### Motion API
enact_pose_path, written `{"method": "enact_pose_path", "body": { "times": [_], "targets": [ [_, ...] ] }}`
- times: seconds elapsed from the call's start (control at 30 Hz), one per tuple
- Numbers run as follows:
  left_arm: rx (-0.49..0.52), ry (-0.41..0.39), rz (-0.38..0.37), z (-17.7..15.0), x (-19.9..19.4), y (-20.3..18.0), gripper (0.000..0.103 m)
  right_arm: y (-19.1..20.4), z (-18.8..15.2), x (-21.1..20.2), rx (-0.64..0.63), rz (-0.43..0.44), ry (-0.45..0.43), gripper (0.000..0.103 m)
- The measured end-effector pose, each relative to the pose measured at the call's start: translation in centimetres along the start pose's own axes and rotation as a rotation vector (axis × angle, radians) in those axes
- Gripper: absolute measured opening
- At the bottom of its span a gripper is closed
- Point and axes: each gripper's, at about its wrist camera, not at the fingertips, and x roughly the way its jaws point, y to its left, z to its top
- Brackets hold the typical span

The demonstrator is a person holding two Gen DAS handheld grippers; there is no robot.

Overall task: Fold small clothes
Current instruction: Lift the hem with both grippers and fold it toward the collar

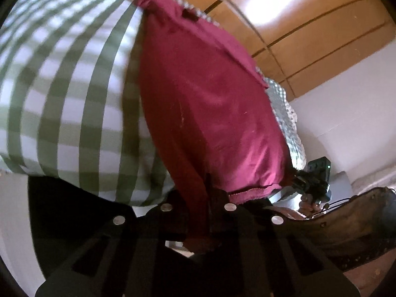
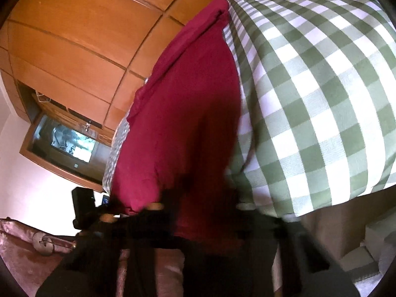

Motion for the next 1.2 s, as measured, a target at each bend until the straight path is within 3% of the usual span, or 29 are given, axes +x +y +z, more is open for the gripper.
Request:
{"method": "enact_pose_path", "body": {
  "times": [0.3,0.7,0.93,1.1,1.2],
  "targets": [
    [-0.013,-0.189,-0.122,0.9,-4.3,-2.0,0.006,2.4,1.1,-2.1,-0.001,0.217,-0.084,0.009],
    [0.054,-0.335,-0.278,1.8,-9.8,-6.2,0.006,6.3,2.7,-6.1,-0.018,0.603,-0.230,0.009],
    [0.077,-0.414,-0.380,-0.1,-14.4,-7.6,0.006,9.2,2.3,-9.2,-0.109,0.723,-0.242,0.009],
    [0.014,-0.436,-0.494,-1.1,-16.9,-7.8,0.006,9.8,0.3,-10.7,-0.099,0.837,-0.228,0.009],
    [0.004,-0.456,-0.511,-0.9,-17.5,-7.9,0.006,9.3,-0.1,-11.3,-0.088,0.871,-0.236,0.009]
  ]
}}
